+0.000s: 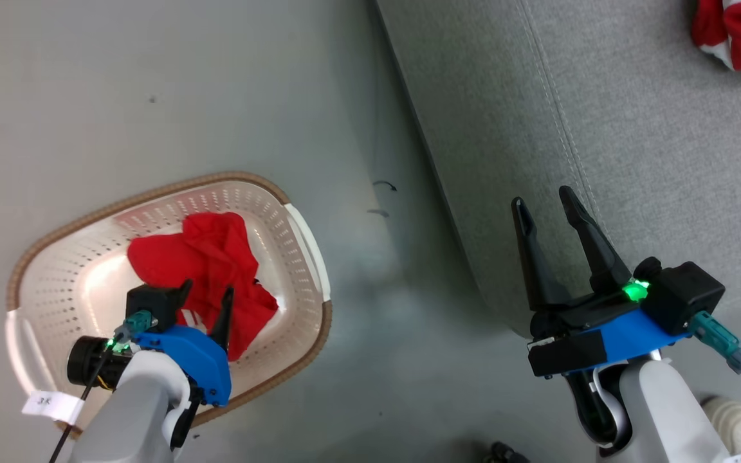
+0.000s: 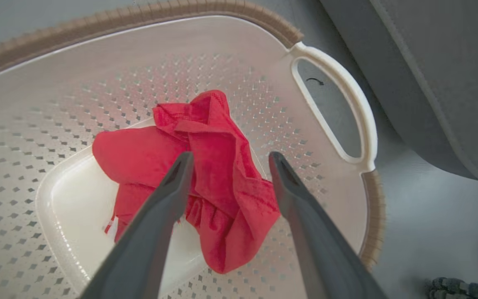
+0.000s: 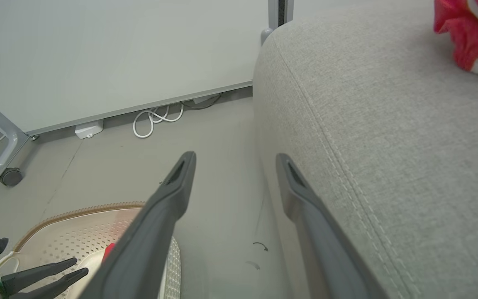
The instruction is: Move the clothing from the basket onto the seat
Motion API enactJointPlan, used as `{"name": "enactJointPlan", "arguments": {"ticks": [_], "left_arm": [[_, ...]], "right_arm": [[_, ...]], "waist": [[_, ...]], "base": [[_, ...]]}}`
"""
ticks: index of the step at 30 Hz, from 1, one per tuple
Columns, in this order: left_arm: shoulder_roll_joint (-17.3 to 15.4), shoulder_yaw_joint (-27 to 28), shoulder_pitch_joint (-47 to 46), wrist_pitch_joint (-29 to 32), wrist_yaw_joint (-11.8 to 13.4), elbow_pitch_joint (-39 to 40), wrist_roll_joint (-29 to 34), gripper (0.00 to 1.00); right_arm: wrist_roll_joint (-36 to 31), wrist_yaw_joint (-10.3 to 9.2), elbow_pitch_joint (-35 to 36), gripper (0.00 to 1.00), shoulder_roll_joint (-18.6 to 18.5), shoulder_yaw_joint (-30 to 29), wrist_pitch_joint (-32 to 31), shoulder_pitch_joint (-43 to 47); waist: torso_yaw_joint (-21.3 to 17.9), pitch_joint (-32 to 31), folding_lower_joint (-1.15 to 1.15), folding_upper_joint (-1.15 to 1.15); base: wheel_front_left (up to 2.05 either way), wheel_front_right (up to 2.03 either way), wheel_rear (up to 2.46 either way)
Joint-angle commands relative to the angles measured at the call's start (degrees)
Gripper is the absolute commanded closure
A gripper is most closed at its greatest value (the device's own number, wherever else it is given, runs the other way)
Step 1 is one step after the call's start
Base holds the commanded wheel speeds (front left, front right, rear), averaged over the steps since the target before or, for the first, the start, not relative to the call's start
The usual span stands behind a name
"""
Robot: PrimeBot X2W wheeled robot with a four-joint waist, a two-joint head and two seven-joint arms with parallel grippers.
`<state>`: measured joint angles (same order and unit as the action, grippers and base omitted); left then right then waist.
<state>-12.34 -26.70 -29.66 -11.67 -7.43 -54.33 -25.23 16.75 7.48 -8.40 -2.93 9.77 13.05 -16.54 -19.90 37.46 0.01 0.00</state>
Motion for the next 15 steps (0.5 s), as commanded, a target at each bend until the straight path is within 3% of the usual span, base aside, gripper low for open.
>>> {"name": "enactJointPlan", "arguments": {"ticks": [1, 7, 15], "left_arm": [[-0.8, -1.6, -1.6, 0.5, 0.0, -0.6, -1.2, 0.00], [-3.1, -8.1, -4.3, 1.8, 0.0, -1.7, -5.9, 0.00], [-3.7, -11.9, -8.7, 3.7, 0.0, -6.4, -9.3, 0.00]], "right_arm": [[0.5, 0.03, -0.4, 0.00, 0.1, 0.3, 0.6, -1.2], [2.2, 0.03, -1.3, 0.00, 0.1, 1.3, 1.6, -2.5], [3.7, 0.03, -1.4, 0.00, 0.1, 2.9, 2.1, -3.8]], "waist": [[-1.6, 2.3, -0.01, 0.00], [-2.9, 5.3, -0.01, 0.00], [-4.2, 8.3, -0.01, 0.00]], "base": [[0.00, 0.00, 0.00], [0.00, 0.00, 0.00], [0.00, 0.00, 0.00]]}}
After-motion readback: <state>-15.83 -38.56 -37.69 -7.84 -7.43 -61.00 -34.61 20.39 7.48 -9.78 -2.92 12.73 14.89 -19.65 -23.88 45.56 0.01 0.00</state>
